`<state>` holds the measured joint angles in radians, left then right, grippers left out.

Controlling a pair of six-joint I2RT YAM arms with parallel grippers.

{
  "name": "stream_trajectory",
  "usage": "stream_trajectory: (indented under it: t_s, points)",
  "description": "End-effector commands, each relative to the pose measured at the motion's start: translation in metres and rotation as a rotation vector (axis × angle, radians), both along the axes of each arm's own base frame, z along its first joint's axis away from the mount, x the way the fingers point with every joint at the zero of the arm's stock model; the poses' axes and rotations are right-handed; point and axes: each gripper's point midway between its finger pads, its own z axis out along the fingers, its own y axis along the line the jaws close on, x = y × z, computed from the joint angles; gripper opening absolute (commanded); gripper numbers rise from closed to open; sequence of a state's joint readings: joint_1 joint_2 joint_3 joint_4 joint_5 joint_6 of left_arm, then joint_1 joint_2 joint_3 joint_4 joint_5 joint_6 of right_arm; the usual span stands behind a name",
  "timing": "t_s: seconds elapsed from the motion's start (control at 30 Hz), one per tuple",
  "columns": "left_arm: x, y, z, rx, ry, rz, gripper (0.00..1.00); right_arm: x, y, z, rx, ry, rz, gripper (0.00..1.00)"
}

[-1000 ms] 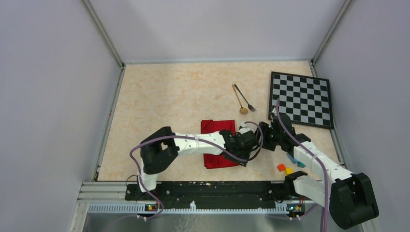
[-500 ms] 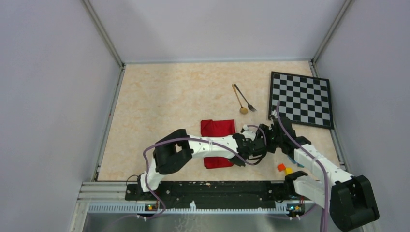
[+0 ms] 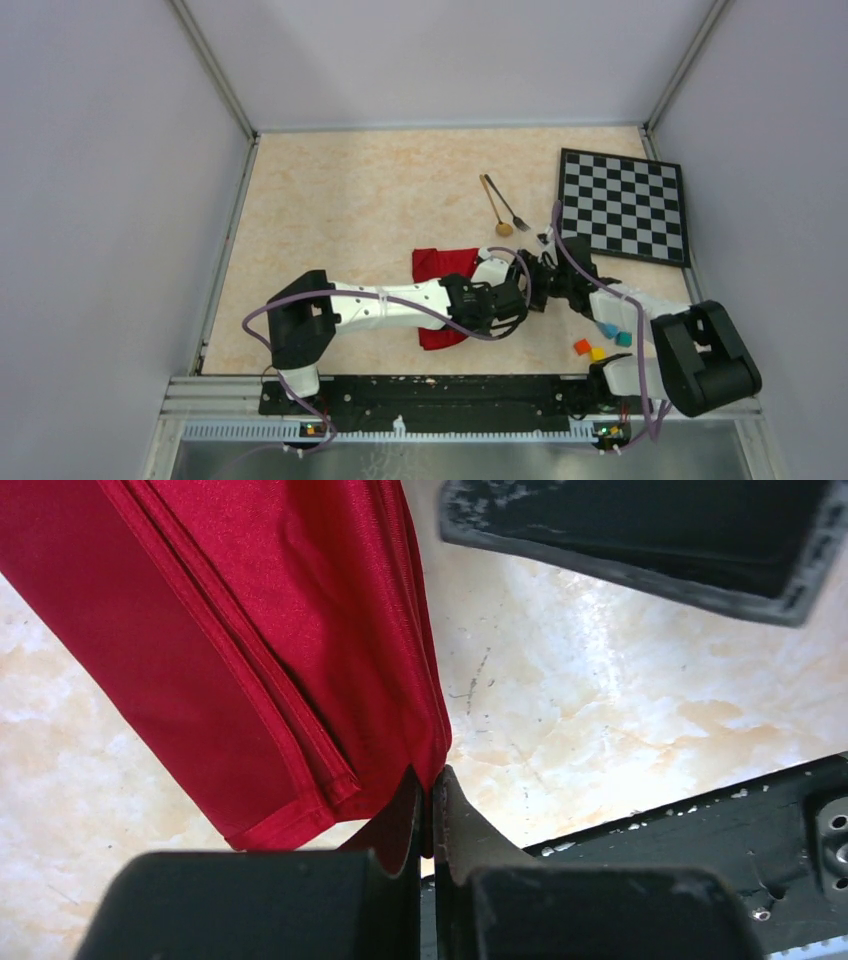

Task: Fold the napkin into a case and place the utensils inside
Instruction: Pick up the 2/3-rectangle-folded napkin at the center of the board.

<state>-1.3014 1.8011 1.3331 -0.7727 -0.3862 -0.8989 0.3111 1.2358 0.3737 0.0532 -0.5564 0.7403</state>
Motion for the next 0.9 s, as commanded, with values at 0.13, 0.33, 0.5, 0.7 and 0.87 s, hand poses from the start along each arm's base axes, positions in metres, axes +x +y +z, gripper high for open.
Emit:
stream_trajectory:
  t_s: [0.13, 0.33, 0.5, 0.7, 0.87]
  points:
    - [0.000, -0.008, 0.007, -0.057, -0.005, -0.001, 0.00, 0.037, 0.036, 0.029, 0.206, -0.083, 0.030, 0.78]
    - [0.000, -0.008, 0.008, -0.058, -0.004, -0.006, 0.00, 0.039, 0.061, 0.016, 0.239, -0.055, 0.045, 0.72]
    - [0.000, -0.007, 0.011, -0.065, -0.005, -0.008, 0.00, 0.052, 0.064, 0.007, 0.243, -0.073, 0.007, 0.59]
    - [-0.002, -0.006, 0.010, -0.075, -0.004, -0.010, 0.00, 0.066, 0.066, -0.002, 0.237, -0.090, -0.016, 0.43]
    - [-0.003, -0.003, 0.008, -0.075, -0.001, -0.016, 0.00, 0.075, 0.066, -0.008, 0.216, -0.105, -0.027, 0.33]
